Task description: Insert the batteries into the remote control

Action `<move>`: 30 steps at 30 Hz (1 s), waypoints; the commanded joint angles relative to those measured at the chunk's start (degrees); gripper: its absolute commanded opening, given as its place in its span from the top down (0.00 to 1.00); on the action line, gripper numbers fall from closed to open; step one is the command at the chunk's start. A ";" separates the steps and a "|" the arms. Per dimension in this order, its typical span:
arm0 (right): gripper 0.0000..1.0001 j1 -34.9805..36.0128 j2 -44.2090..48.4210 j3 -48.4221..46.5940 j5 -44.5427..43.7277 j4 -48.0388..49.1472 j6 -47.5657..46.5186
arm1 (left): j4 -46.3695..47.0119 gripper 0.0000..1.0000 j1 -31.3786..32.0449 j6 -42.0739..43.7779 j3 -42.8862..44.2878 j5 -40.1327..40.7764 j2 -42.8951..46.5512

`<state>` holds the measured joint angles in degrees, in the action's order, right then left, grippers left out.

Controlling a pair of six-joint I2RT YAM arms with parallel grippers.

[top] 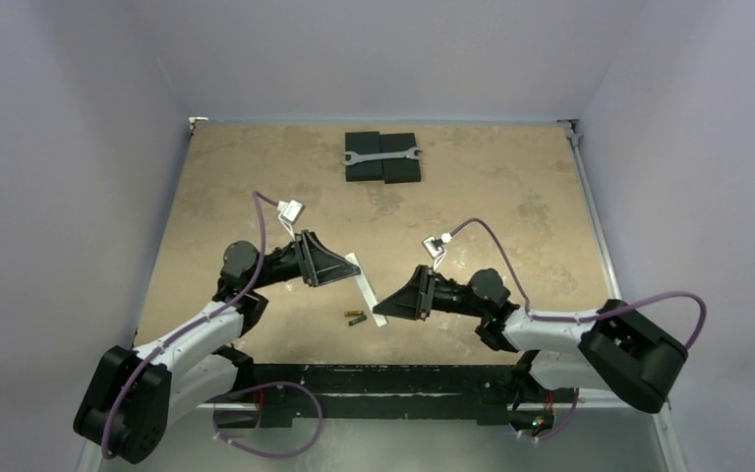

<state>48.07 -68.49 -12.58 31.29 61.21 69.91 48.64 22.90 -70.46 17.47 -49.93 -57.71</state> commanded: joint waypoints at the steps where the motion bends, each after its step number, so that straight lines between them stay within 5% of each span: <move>1: 1.00 -0.17 -5.20 -0.50 2.94 21.59 8.59 | 9.05 0.12 -0.22 -3.85 -0.78 -1.49 0.01; 9: 1.00 -0.17 -10.48 -1.46 2.04 26.47 8.89 | 13.64 0.24 0.22 -7.53 -2.29 -1.67 -0.44; 22: 1.00 0.38 -8.52 -2.55 1.31 17.04 2.42 | 17.98 0.47 0.74 -11.28 -3.60 -0.66 -3.29; 27: 1.00 1.41 -4.99 -4.06 -0.44 7.84 -2.88 | 18.14 0.65 0.92 -11.47 -3.66 -0.25 -4.21; 30: 1.00 2.07 -2.52 -5.47 -1.88 0.69 -6.97 | 18.58 0.91 0.92 -11.75 -4.04 0.22 -4.45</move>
<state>49.25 -74.26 -14.66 32.25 71.11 70.50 62.70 23.33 -81.43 14.11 -50.39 -62.00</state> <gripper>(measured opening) 0.459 0.394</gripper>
